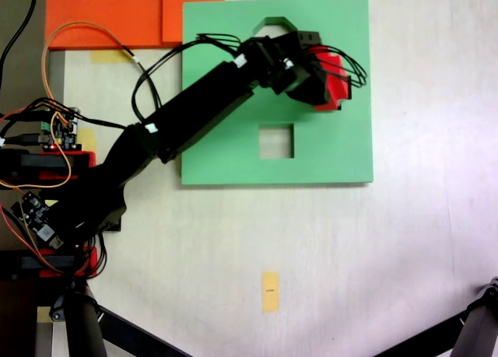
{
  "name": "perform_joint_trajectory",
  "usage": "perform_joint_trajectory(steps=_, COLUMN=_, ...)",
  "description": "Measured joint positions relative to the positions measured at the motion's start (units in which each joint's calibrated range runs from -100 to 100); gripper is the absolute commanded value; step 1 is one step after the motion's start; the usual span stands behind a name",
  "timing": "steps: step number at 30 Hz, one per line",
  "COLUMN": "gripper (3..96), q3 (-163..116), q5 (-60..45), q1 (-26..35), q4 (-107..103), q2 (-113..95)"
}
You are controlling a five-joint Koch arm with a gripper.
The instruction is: Put the cross columnar block into the corresponding hole
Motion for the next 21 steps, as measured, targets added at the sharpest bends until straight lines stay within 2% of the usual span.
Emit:
perform_joint_trajectory(steps=18, gripper=35.6, q3=0.00, q5=1.95, q1=0.39, q4=2.15, q2=6.43)
perform_joint_trajectory(steps=21, gripper=48.5, q3=0.20, q5=1.95, q1=0.39, q4=2.74, q2=7.39)
